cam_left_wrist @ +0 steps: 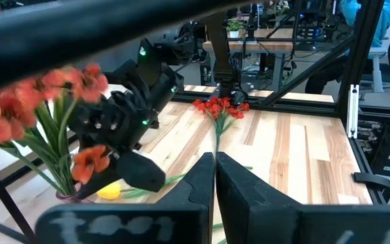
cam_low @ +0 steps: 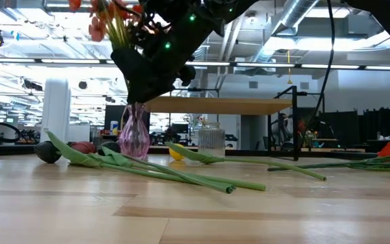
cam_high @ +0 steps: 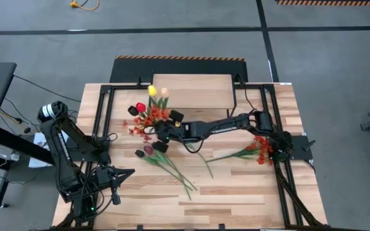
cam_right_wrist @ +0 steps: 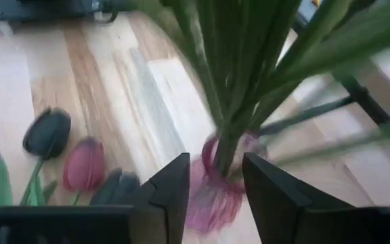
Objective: Pick and place flowers into a vace then onto a shelf
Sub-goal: Put the bottom orange flowers into the violet vase, then put the yellow tulip into the transparent vase
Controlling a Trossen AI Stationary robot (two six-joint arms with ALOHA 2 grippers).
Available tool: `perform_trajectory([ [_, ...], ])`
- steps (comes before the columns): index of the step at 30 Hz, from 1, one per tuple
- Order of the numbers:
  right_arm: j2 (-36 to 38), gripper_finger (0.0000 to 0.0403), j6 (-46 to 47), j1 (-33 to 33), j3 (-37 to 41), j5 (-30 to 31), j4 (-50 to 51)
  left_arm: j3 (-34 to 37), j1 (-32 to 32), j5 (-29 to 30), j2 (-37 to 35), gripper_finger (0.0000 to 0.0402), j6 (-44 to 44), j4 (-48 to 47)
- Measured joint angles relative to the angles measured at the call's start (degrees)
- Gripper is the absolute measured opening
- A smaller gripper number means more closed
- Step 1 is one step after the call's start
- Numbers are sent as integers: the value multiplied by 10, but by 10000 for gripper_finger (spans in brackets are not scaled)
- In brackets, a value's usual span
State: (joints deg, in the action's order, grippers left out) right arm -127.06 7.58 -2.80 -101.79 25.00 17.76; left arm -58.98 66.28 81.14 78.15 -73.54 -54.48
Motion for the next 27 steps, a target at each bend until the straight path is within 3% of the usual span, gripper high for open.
perform_trajectory([
  [14, 21, 165, -5, -4, -1, 6, 3, 0, 0, 0, 0, 0, 0, 0],
  [27, 43, 160, -5, -27, -2, 4, 52, 0, 0, 0, 0, 0, 0, 0],
])
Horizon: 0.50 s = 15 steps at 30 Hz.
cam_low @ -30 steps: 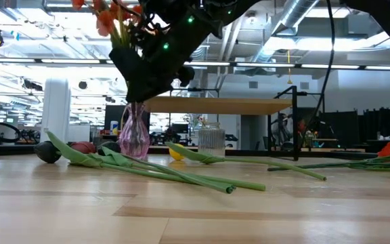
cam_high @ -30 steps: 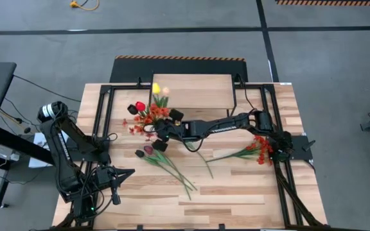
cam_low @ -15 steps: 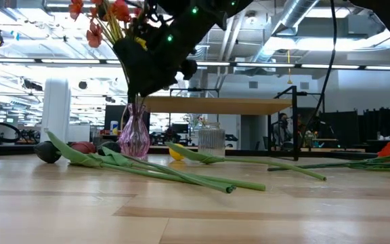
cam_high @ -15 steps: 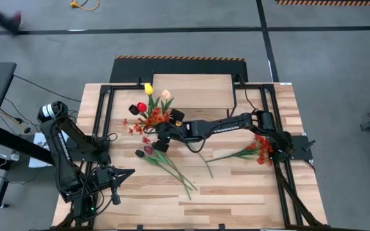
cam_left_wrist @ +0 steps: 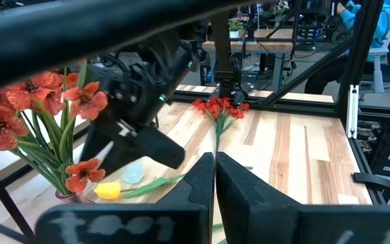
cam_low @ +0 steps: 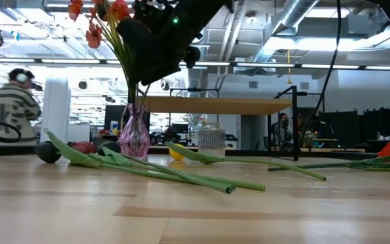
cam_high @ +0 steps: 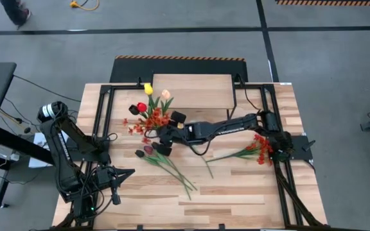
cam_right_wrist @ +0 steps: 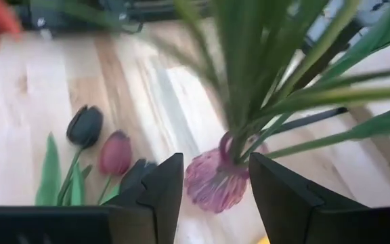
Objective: Pick and place flowers into a vace then onto a shelf
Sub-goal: Put the yellow tulip into the transparent vase
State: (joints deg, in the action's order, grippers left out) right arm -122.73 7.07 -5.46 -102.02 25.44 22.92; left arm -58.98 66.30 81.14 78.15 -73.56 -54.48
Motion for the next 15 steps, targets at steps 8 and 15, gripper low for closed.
perform_trajectory([
  [8, -1, 160, 5, -22, 0, 0, 32, -9, 0, -4, 0, 0, 0, 0],
  [15, 18, 154, 24, -41, -1, 5, 68, -25, 0, -13, 0, 0, 18, -1],
])
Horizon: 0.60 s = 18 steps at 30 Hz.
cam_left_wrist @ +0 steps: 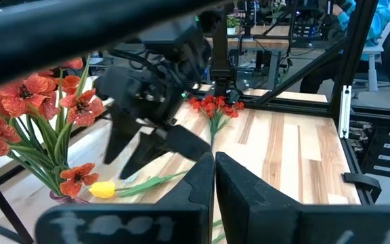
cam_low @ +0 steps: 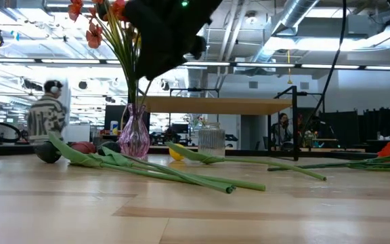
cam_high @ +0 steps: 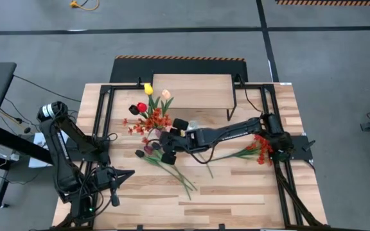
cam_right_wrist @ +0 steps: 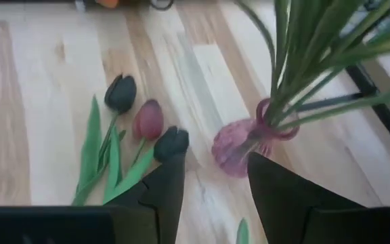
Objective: Pick and place flowers into a vace then onto a shelf
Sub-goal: Put the yellow tulip into the transparent vase
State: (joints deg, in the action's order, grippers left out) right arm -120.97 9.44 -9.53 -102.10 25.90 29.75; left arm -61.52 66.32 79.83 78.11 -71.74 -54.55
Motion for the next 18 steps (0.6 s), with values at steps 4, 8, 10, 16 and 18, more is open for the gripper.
perform_trajectory([
  [4, 21, 152, 12, -15, 0, 22, 33, -7, 0, -4, 0, 0, 13, -1],
  [8, 46, 153, 41, -40, -1, 54, 83, -11, 0, -12, -3, 0, 24, 0],
  [10, 60, 151, 64, -57, 2, 75, 138, -11, 1, -13, -10, 0, 25, -1],
  [16, 79, 148, 166, -135, 10, 164, 222, -11, 21, 18, -36, 0, 42, -5],
  [18, 87, 150, 214, -167, 31, 189, 258, -11, 32, 39, -44, 0, 49, -5],
])
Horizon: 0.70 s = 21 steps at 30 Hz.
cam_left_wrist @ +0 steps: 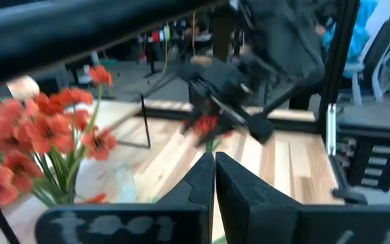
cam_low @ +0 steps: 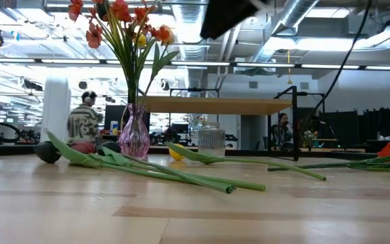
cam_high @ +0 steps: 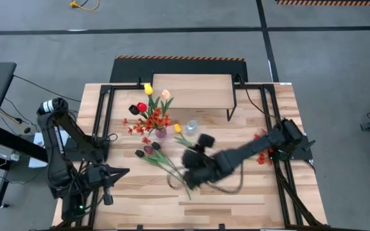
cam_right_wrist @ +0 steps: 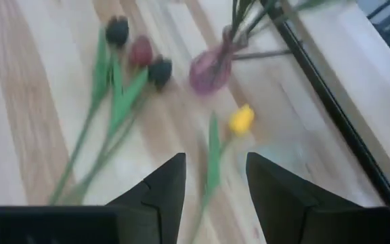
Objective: Pick and place flowers into a vace then onto a shelf
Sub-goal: Put the yellow tulip into the transparent vase
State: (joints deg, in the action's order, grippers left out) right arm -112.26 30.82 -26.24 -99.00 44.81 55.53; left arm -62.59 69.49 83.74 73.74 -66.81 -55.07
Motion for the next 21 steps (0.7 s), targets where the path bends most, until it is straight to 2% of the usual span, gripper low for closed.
perform_trajectory([
  [5, 6, 152, 145, -77, 58, 53, 27, 0, 19, 53, -4, 0, 7, 0],
  [8, 7, 150, 252, -117, 105, 101, 30, 0, 22, 57, -3, 0, 11, 1],
  [12, 6, 146, 340, -141, 161, 144, 7, 0, 5, 60, 3, 0, 23, 1],
  [16, 5, 143, 352, -120, 201, 158, -36, 0, -23, 61, 16, 0, 26, 1],
  [21, 5, 140, 295, -67, 219, 133, -53, 0, -47, 52, 46, 0, 26, 2],
])
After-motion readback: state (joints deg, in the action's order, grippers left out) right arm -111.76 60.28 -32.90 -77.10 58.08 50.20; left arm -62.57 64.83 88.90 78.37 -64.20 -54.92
